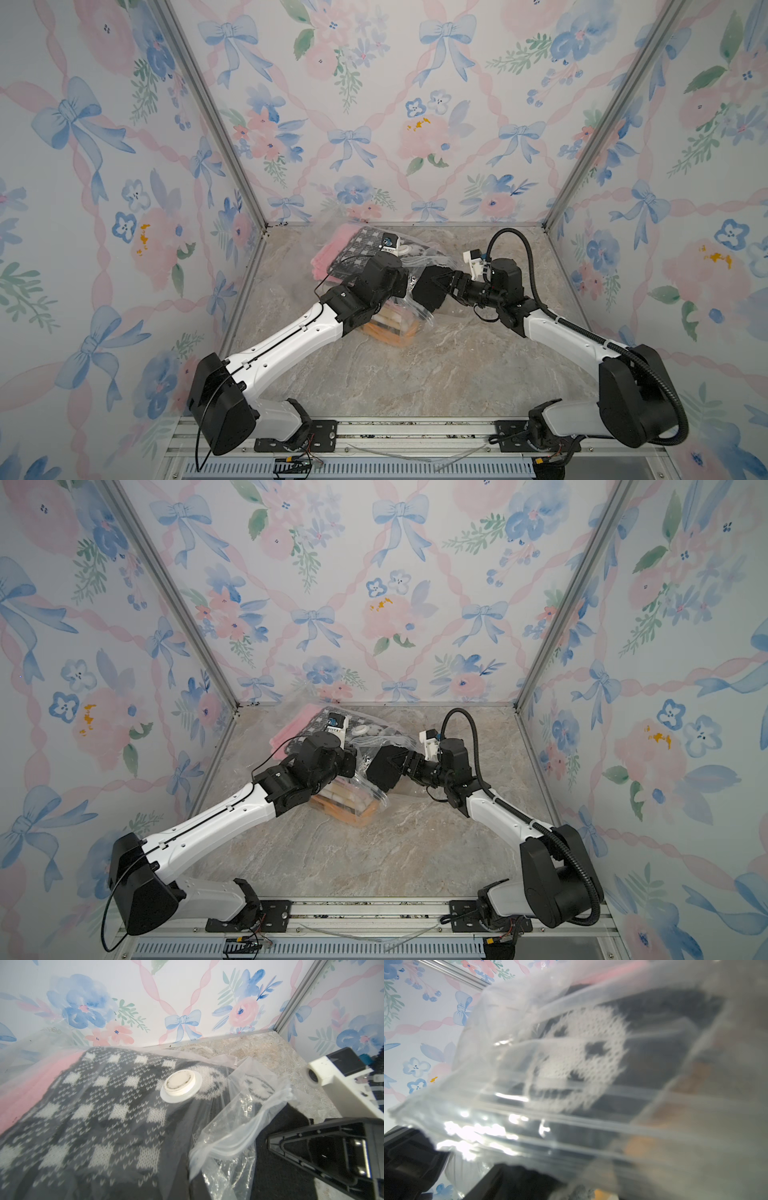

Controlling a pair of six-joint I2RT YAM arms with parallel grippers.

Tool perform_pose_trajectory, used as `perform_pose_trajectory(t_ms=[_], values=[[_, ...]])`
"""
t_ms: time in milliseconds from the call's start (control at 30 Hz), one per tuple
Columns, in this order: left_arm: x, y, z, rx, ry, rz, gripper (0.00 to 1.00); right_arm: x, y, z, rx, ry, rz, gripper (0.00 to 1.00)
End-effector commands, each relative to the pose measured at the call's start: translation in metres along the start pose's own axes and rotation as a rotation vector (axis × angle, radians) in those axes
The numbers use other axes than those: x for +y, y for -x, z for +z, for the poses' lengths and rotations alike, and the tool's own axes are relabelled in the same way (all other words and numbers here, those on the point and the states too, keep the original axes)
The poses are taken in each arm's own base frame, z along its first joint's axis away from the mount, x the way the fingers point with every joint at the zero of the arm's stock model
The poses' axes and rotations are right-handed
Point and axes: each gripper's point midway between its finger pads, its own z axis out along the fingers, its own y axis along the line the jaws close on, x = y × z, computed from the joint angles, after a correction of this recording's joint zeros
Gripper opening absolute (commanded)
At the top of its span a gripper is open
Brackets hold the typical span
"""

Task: Take the blanket out of the vacuum bag
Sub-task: Take out the blanket from the vacuum bag.

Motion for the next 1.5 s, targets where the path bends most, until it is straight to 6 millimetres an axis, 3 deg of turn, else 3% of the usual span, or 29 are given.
perform_pose_trajectory(t_ms=[0, 300, 667, 833, 1033, 1133, 1233, 1467], values=[[0.007, 0.007, -0.002, -0.028, 0.019, -0.033, 0.0, -0.002, 0.016, -0.001, -0.055, 0.003, -0.019, 0.76], [0.006, 0.009, 0.0, -0.029, 0.017, -0.03, 0.0, -0.023, 0.034, 0.006, -0.07, -0.018, 0.0, 0.76], [0.006, 0.008, 0.001, -0.026, 0.019, -0.017, 0.0, -0.013, 0.06, 0.023, -0.102, 0.043, -0.022, 0.73], [0.006, 0.006, 0.003, -0.02, 0.022, -0.007, 0.0, -0.017, 0.066, 0.033, -0.1, 0.045, -0.024, 0.66], [0.008, 0.003, 0.005, -0.015, 0.034, -0.002, 0.0, -0.009, 0.069, 0.041, -0.091, 0.09, -0.025, 0.41], [0.01, 0.003, 0.006, -0.017, 0.041, -0.007, 0.0, -0.002, 0.069, 0.04, -0.084, 0.074, -0.056, 0.19], [0.018, 0.005, 0.005, -0.027, 0.073, -0.03, 0.0, 0.016, 0.072, 0.032, -0.089, 0.079, -0.095, 0.01], [0.047, 0.02, 0.005, -0.072, 0.176, -0.111, 0.0, 0.065, 0.066, 0.015, -0.073, 0.109, -0.176, 0.0]])
